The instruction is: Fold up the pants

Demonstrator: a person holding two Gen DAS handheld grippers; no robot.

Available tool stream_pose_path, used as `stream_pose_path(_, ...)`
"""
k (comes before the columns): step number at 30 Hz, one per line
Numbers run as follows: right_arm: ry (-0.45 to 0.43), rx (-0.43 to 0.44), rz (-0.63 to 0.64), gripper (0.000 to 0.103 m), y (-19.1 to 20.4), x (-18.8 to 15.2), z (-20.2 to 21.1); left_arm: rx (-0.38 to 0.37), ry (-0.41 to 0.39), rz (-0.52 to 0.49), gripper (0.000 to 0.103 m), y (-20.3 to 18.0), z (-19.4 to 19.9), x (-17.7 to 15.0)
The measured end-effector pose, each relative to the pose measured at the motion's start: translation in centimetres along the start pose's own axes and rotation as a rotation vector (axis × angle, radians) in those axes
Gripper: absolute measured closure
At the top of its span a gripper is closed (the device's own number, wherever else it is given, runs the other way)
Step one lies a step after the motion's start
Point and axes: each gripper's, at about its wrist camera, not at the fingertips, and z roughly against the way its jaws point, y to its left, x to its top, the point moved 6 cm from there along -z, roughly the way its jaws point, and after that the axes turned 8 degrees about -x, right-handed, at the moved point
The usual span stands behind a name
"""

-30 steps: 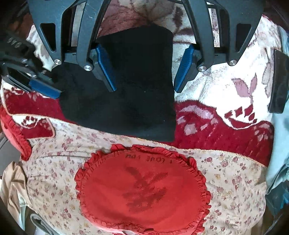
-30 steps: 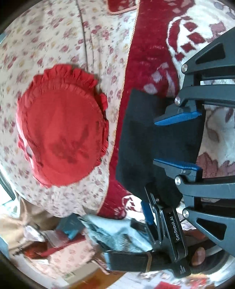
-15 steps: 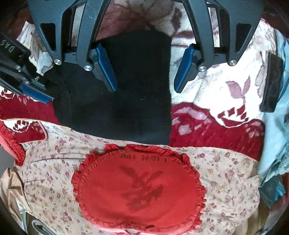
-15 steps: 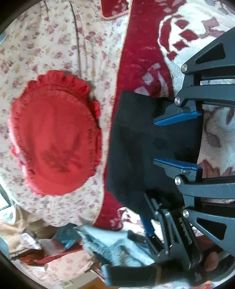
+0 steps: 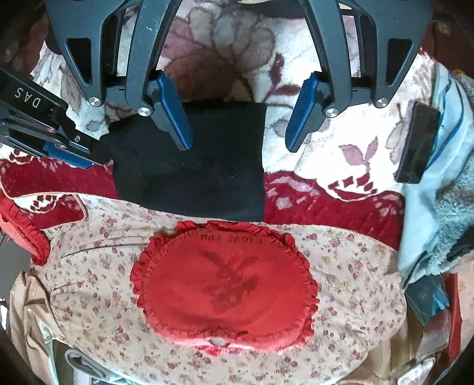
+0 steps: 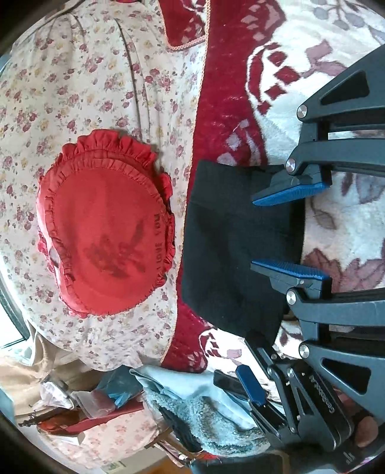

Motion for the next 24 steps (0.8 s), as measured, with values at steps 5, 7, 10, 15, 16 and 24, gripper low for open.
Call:
stream_pose_path(5,-0.019,0.006,0.007,0.067,0.5,-0.3,1.5,0.01,-0.023,-0.017,0.037,-0.4,1.8,-0.4)
stream_pose_path(7,-0.02,0.009,0.011,0.067,0.7,-0.5,1.9,-0.002,-0.024,-0.014,0.037,-0.6,2.2,-0.6)
stream_pose_path(10,-0.016,0.008,0.019,0.067,1.1,-0.9,2.3,0.001,-0.025,-0.012,0.037,-0.6,2.7,-0.9)
stream_pose_path(15,-0.016,0.014,0.024,0.067,1.3,-1.4,3.0,0.002,-0.034,-0.007,0.037,-0.5,3.5,-1.1)
stream_pose_path(16,-0.018,0.015,0.025,0.067,1.4,-1.4,3.1,0.003,-0.037,-0.007,0.037,-0.5,3.6,-1.1)
stream_pose_path(24,-0.022,0.02,0.032,0.067,1.7,-1.4,3.7,0.005,-0.048,-0.013,0.037,-0.6,4.3,-1.2)
